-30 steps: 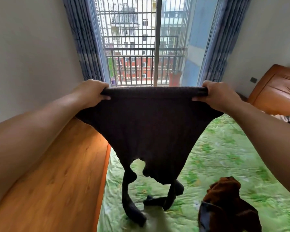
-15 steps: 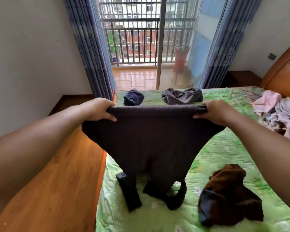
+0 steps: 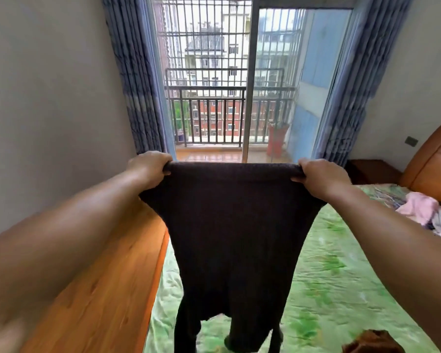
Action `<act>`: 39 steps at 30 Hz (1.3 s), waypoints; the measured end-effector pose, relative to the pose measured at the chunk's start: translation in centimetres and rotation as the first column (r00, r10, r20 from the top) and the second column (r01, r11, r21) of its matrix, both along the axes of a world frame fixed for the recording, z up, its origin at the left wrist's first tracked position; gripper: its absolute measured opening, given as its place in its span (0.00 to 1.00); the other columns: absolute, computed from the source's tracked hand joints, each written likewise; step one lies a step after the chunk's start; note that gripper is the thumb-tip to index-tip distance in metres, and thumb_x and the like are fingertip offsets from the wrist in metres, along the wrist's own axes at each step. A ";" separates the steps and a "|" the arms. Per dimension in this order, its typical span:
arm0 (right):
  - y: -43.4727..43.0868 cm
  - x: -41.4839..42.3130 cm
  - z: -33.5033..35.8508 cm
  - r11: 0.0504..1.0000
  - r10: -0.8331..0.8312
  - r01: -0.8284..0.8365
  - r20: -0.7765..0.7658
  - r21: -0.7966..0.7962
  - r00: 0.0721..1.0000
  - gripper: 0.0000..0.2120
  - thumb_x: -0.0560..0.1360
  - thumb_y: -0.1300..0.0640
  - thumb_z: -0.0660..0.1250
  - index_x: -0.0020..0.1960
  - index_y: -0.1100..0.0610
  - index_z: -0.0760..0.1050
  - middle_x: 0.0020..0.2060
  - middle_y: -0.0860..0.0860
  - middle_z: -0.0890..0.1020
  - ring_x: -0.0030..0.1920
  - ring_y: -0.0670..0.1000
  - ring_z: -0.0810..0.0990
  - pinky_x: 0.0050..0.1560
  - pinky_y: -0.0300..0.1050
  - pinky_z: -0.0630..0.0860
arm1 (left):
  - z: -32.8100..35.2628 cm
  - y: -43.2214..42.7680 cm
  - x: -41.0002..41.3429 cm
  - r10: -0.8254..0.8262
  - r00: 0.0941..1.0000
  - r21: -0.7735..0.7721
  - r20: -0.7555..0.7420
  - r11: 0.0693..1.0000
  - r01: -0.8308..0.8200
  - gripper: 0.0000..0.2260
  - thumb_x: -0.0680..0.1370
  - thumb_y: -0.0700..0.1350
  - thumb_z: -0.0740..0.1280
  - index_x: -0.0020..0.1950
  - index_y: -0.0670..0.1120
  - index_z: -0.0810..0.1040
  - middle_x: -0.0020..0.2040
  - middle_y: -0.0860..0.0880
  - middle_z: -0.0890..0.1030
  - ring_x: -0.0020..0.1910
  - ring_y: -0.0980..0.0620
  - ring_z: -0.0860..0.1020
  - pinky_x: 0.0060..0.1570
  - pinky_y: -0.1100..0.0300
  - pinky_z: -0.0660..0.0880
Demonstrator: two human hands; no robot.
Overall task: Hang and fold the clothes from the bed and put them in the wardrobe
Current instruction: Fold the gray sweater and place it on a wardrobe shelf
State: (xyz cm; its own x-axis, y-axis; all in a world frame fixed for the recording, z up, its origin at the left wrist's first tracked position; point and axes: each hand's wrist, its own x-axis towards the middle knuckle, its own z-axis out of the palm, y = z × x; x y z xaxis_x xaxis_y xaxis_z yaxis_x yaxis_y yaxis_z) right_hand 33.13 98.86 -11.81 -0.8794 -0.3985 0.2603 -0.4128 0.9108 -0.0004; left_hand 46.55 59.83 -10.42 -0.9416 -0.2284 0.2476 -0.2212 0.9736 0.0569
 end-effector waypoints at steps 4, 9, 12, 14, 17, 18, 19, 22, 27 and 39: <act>-1.0 -1.1 9.8 0.997 -0.039 0.015 -0.329 -0.077 0.944 0.13 0.81 0.45 0.63 0.50 0.53 0.64 0.42 0.57 0.78 0.39 0.61 0.77 0.36 0.51 0.71 | 9.6 -0.6 -1.5 -0.031 0.964 -0.070 -0.264 0.997 0.013 0.05 0.79 0.43 0.66 0.44 0.50 0.75 0.46 0.47 0.76 0.43 0.45 0.73 0.39 0.53 0.69; -0.8 0.6 19.2 0.990 -0.092 0.006 -0.612 -0.140 0.786 0.10 0.80 0.53 0.66 0.52 0.57 0.67 0.35 0.55 0.70 0.31 0.57 0.70 0.31 0.48 0.64 | 19.3 -1.1 1.0 -0.030 0.897 -0.138 -0.440 0.990 -0.035 0.04 0.79 0.41 0.66 0.46 0.49 0.75 0.45 0.49 0.74 0.43 0.45 0.73 0.40 0.51 0.71; -0.3 2.6 20.8 0.993 -0.052 -0.030 -0.657 -0.114 0.752 0.12 0.80 0.51 0.67 0.51 0.58 0.68 0.34 0.54 0.70 0.31 0.57 0.69 0.31 0.47 0.64 | 20.7 -0.7 3.5 -0.072 0.884 -0.165 -0.463 0.986 -0.005 0.02 0.79 0.43 0.66 0.47 0.48 0.76 0.44 0.49 0.73 0.44 0.45 0.74 0.40 0.51 0.69; 0.0 4.2 20.3 0.994 -0.010 -0.059 -0.630 -0.089 0.776 0.16 0.80 0.45 0.66 0.51 0.57 0.68 0.35 0.54 0.71 0.31 0.58 0.72 0.30 0.46 0.66 | 20.0 -0.2 5.2 -0.104 0.891 -0.153 -0.442 0.987 0.040 0.01 0.80 0.44 0.67 0.48 0.48 0.77 0.46 0.49 0.73 0.45 0.46 0.73 0.42 0.51 0.69; 0.9 6.7 17.0 0.991 0.099 -0.131 -0.537 -0.022 0.838 0.17 0.79 0.41 0.64 0.49 0.53 0.65 0.37 0.53 0.73 0.35 0.58 0.76 0.34 0.51 0.73 | 16.3 0.6 7.9 -0.170 0.914 -0.123 -0.367 0.983 0.134 0.02 0.79 0.44 0.69 0.48 0.50 0.77 0.46 0.51 0.73 0.46 0.48 0.72 0.46 0.51 0.72; 1.3 7.5 15.2 0.988 0.132 -0.152 -0.484 -0.002 0.865 0.17 0.79 0.40 0.64 0.48 0.51 0.63 0.38 0.52 0.73 0.35 0.58 0.75 0.35 0.51 0.73 | 14.5 1.1 9.0 -0.198 0.923 -0.110 -0.330 0.979 0.171 0.04 0.79 0.44 0.70 0.47 0.52 0.76 0.44 0.52 0.73 0.45 0.48 0.74 0.46 0.51 0.73; 1.8 8.4 13.2 0.986 0.159 -0.166 -0.415 0.019 0.896 0.17 0.79 0.39 0.64 0.48 0.49 0.61 0.39 0.52 0.74 0.37 0.58 0.76 0.36 0.50 0.73 | 12.5 1.6 10.1 -0.225 0.931 -0.094 -0.288 0.974 0.207 0.06 0.79 0.44 0.70 0.45 0.53 0.75 0.43 0.54 0.73 0.45 0.48 0.75 0.45 0.51 0.74; 3.0 11.4 5.9 0.974 0.224 -0.217 -0.162 0.059 0.961 0.17 0.77 0.38 0.67 0.53 0.48 0.65 0.46 0.54 0.80 0.45 0.61 0.81 0.40 0.51 0.74 | 5.0 3.5 13.3 -0.278 0.952 -0.017 -0.131 0.960 0.278 0.05 0.79 0.46 0.69 0.45 0.54 0.76 0.43 0.56 0.73 0.44 0.50 0.77 0.44 0.51 0.76; 5.1 17.6 -9.6 0.953 0.238 -0.271 0.221 0.133 0.946 0.15 0.74 0.43 0.68 0.46 0.45 0.62 0.49 0.52 0.82 0.47 0.60 0.82 0.40 0.49 0.74 | -11.1 7.3 19.4 -0.270 0.953 0.153 0.139 0.956 0.249 0.07 0.75 0.48 0.68 0.44 0.57 0.70 0.42 0.57 0.69 0.44 0.48 0.78 0.40 0.54 0.74; 11.1 33.9 -41.1 0.854 0.070 -0.430 0.755 0.293 0.653 0.15 0.74 0.56 0.60 0.60 0.47 0.68 0.56 0.51 0.77 0.57 0.58 0.80 0.47 0.51 0.75 | -41.6 15.9 34.5 -0.318 0.623 0.293 0.714 0.945 0.147 0.11 0.78 0.41 0.63 0.57 0.51 0.66 0.55 0.49 0.71 0.49 0.42 0.79 0.38 0.49 0.69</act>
State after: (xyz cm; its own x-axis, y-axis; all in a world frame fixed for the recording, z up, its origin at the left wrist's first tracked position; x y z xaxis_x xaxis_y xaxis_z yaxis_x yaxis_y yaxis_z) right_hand 66.99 109.99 -52.91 -0.5648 -0.5360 -0.6275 -0.6610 0.7490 -0.0448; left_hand 81.08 75.71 -52.01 -0.8105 0.0645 -0.5822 -0.0389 0.9858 0.1634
